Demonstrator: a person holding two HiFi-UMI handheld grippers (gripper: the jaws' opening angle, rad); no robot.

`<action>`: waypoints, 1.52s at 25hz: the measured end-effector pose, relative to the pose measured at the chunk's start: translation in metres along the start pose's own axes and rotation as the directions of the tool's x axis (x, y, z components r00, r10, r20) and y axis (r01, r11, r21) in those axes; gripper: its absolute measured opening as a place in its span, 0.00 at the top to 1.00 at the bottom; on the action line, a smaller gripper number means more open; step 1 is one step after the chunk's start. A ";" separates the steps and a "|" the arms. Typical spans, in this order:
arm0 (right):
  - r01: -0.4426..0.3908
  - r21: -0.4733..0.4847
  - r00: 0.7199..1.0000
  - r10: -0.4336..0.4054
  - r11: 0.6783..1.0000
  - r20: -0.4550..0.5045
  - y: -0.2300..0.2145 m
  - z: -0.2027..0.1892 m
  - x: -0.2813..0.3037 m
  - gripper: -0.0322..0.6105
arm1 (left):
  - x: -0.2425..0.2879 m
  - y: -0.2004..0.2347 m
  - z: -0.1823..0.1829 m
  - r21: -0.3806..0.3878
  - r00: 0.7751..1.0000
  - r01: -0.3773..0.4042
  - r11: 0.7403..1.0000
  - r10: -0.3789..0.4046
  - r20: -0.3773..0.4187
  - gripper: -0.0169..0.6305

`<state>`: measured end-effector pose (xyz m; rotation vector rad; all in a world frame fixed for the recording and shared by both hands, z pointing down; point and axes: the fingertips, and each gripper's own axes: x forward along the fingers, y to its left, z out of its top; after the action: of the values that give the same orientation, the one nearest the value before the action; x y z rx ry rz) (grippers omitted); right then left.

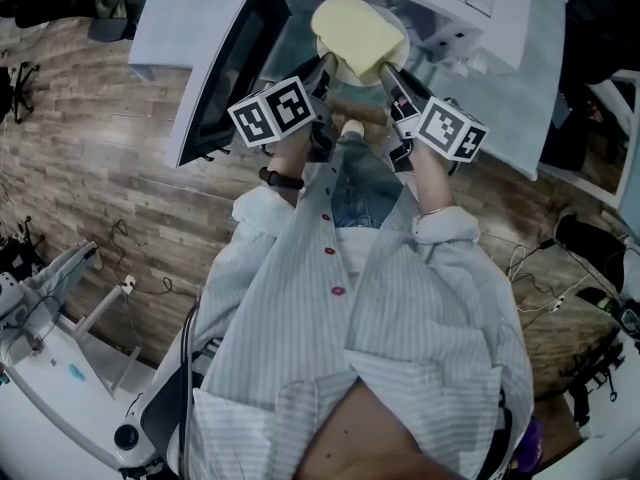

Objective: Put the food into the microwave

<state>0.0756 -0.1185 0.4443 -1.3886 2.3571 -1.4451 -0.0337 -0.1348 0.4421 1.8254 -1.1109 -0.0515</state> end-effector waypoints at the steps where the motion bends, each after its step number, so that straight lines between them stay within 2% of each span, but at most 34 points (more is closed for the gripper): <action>1: -0.001 0.000 1.000 0.001 1.000 -0.002 0.000 0.001 0.001 0.82 | 0.001 0.000 0.001 -0.002 1.000 -0.001 1.000 0.001 0.000 0.89; 15: 0.022 0.038 1.000 -0.022 0.999 0.009 -0.005 0.013 0.017 0.83 | 0.018 0.003 0.018 0.013 0.999 0.008 1.000 -0.008 -0.048 0.89; 38: 0.099 0.039 0.995 -0.099 0.994 0.011 -0.048 0.018 0.047 0.81 | 0.065 0.026 0.016 0.054 0.995 -0.018 0.998 0.023 -0.097 0.89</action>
<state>0.0878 -0.1721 0.4875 -1.5209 2.2707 -1.4918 -0.0202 -0.1948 0.4798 1.8430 -1.0710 0.0794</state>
